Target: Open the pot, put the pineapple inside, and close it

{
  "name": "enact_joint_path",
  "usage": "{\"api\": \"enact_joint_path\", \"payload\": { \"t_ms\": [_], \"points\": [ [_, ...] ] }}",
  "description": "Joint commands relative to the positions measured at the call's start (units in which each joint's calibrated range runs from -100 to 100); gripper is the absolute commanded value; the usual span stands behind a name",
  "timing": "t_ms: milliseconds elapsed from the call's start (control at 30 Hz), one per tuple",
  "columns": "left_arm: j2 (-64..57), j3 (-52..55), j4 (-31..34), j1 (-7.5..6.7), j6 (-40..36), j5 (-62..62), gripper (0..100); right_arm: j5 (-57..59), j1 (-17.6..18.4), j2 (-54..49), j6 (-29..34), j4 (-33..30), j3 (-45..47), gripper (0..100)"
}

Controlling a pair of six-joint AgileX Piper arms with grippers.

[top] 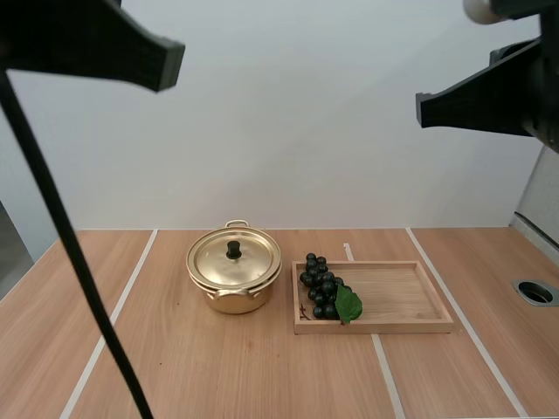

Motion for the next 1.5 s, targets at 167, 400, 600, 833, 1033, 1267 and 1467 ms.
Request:
{"api": "enact_joint_path", "payload": {
  "t_ms": [167,400,600,833,1033,1267,1467],
  "points": [
    [-12.4,13.6,0.7,1.90,-0.4,-10.2,0,-0.2,-0.2,-9.4,-0.7,2.7,1.4,0],
    [-20.1,30.5,0.8,1.96,-0.2,-31.2,0,-7.0,-0.2,-12.2,-1.6,2.8,12.1,0],
    [-20.3,42.9,3.4,2.24,-0.2,-43.8,0,-15.8,-0.2,-12.2,-1.6,3.7,21.0,0],
    [-23.6,54.8,3.6,2.24,0.3,-50.8,0,-18.0,1.6,-14.2,-1.7,3.7,31.1,0],
    [-24.9,65.2,3.6,2.24,5.4,-57.3,0,-17.4,2.3,-16.9,-1.7,3.5,38.2,0],
    [-24.9,72.1,3.6,2.24,5.4,-55.2,0,-15.1,2.3,-16.9,-1.7,2.2,44.0,0],
    [-24.9,72.1,3.6,2.24,5.3,-43.7,0,-12.5,2.1,-16.9,-1.7,2.2,48.3,0]
  ]
}}
